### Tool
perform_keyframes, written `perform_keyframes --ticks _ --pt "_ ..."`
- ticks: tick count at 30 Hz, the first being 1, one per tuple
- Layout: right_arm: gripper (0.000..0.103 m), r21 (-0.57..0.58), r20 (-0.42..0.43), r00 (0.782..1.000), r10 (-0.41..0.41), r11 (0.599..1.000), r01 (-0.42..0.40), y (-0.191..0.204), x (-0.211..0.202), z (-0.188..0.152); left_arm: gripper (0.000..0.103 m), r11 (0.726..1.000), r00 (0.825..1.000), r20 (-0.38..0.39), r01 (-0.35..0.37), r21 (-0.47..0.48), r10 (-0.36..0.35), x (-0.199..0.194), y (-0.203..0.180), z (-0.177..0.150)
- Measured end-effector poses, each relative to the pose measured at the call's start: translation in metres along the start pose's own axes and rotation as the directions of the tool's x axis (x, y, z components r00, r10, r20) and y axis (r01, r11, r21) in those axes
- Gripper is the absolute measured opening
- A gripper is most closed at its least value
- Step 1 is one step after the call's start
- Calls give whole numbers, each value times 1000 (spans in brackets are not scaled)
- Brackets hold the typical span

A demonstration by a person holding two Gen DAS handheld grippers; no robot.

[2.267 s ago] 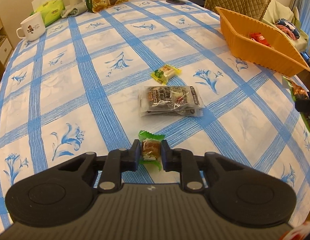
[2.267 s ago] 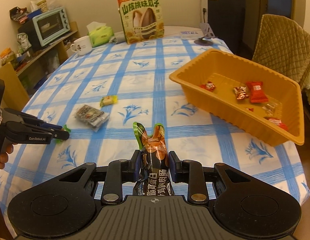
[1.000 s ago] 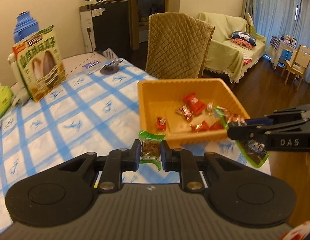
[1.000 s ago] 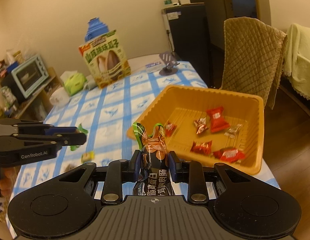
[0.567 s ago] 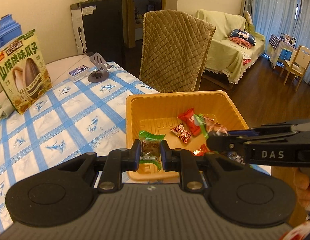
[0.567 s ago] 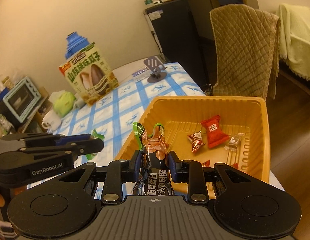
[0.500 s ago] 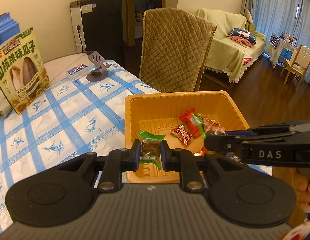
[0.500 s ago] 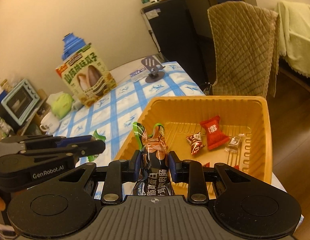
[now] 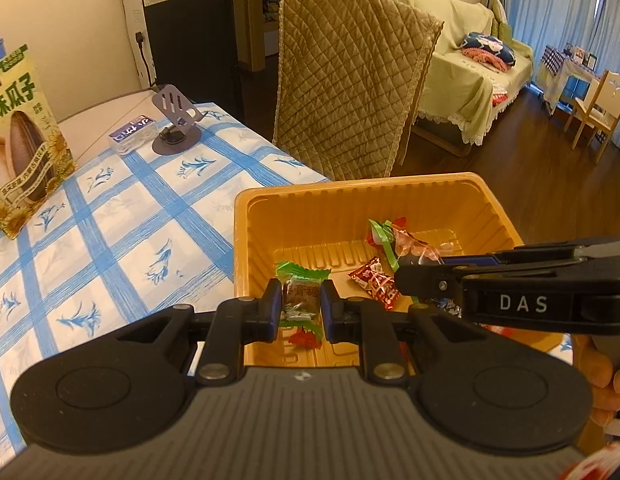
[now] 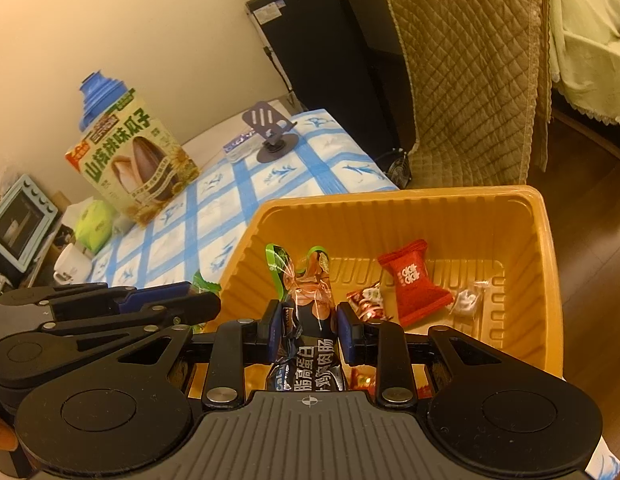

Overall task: Organize snacks
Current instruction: 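Carry both held snacks over the orange tray, then open the left tool to drop the green candy while the right tool lowers the stick into the tray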

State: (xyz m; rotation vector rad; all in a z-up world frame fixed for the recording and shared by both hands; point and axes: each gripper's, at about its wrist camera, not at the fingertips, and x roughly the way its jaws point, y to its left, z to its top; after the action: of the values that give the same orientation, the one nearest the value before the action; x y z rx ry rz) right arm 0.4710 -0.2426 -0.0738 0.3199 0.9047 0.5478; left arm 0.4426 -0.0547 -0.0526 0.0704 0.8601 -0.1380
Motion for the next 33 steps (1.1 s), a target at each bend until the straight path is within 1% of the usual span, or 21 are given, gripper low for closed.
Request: perform_keyframes --ticks 7,17,24,33 --pt "30 14 -2 1000 -24 1000 24 -11 15 8 19 1000 1000 -24 -5 18 5 25 -2 10" --pt "30 35 -6 999 -44 998 44 -25 20 10 19 1000 999 -42 3 28 -1 47 -3 17" --pt "30 45 -9 999 -45 998 46 -29 23 11 19 1000 999 -38 8 21 -8 50 -2 18" --pt "30 39 -24 999 -37 999 38 -24 31 11 19 1000 999 -36 16 1 -15 45 4 15"
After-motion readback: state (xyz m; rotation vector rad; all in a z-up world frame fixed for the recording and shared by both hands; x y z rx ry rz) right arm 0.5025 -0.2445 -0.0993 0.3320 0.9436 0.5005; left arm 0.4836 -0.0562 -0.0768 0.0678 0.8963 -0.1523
